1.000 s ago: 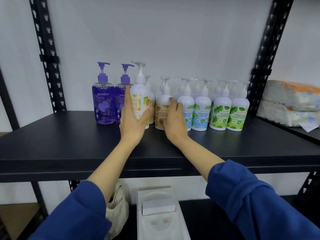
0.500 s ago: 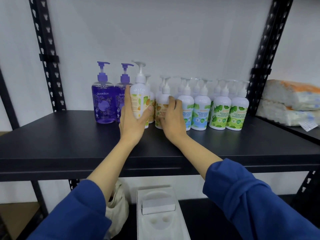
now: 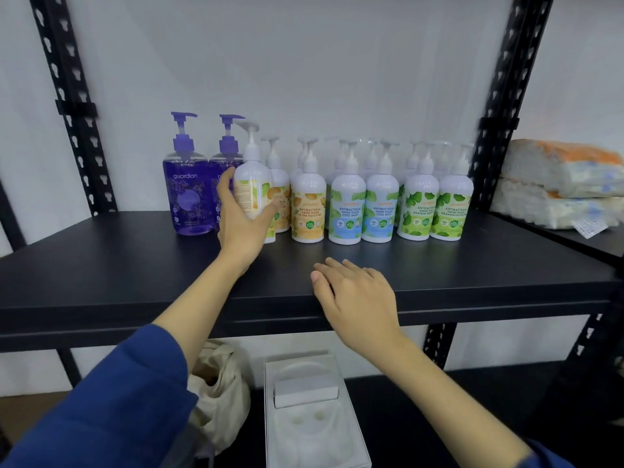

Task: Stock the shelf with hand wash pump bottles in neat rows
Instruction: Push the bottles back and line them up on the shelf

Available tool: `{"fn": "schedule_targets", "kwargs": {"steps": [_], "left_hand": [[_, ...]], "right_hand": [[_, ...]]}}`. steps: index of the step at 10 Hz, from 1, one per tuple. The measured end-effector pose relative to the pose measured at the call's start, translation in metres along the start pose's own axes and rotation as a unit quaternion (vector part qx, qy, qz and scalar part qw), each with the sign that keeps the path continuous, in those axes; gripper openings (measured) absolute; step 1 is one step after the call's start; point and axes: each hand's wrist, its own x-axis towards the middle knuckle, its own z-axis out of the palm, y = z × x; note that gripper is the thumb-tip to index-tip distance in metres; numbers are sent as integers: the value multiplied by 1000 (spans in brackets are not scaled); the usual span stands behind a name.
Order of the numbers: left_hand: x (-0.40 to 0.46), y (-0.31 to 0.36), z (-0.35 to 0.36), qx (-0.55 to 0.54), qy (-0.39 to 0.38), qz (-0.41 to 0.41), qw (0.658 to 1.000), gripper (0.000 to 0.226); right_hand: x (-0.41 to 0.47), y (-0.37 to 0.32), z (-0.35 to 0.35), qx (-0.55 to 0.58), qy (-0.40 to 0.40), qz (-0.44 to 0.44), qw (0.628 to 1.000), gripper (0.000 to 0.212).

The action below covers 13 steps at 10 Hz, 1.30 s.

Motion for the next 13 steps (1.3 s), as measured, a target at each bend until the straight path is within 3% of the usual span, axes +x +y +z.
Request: {"fn": "schedule_targets", "kwargs": {"steps": [1, 5, 8, 10, 12, 13], "left_hand": [[8, -2, 4, -9, -10, -8, 1000, 82], [22, -17, 22, 16, -57, 5, 998, 86], [13, -10, 12, 128, -17, 38, 991, 90], [21, -11, 8, 50, -61, -10, 997, 88], [16, -7, 13, 175, 3, 5, 985, 108], [16, -8, 11, 162, -4, 14, 987, 98]], "right_hand": [[-4, 0, 8, -11, 45, 9, 999, 41], [-5, -1, 16, 3, 96, 28, 995, 37], [-7, -1, 19, 6, 112, 31, 993, 38], [-7, -1, 19, 7, 120, 34, 992, 38], [-7, 0, 21, 7, 134, 31, 990, 39], [-7, -1, 20, 10, 136, 33, 990, 39]]}}
